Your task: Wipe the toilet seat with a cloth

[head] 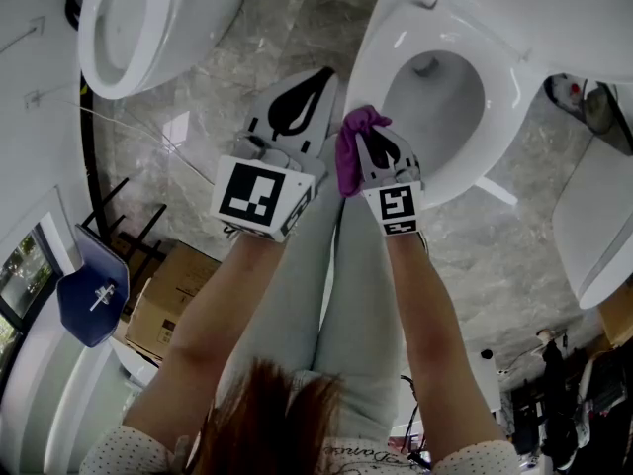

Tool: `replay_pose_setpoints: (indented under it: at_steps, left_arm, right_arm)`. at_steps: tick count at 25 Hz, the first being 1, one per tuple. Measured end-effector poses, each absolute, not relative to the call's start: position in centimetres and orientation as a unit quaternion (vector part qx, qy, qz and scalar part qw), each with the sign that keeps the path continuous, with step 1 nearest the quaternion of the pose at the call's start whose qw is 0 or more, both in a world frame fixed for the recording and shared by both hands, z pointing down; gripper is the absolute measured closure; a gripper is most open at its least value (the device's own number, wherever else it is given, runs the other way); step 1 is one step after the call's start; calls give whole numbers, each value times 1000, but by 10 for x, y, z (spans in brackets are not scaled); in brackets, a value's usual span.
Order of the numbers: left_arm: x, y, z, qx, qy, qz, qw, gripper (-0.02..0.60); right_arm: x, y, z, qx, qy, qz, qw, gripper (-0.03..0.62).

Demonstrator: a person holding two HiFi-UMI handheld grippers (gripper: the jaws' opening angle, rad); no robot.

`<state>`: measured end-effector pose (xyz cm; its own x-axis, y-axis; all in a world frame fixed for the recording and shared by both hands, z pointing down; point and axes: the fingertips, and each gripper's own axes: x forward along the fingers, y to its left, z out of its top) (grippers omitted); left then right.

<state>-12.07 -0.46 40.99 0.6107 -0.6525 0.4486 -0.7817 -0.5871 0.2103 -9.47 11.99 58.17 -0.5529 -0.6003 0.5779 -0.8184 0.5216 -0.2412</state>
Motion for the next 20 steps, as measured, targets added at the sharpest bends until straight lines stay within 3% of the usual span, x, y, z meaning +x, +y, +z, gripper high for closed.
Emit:
replay_pose_setpoints:
  at_steps: [20]
  left_arm:
    - [-121,-31,415,875,-410,165,201,577]
  right_arm:
    - [-84,82,583,443,-829,273,204,528]
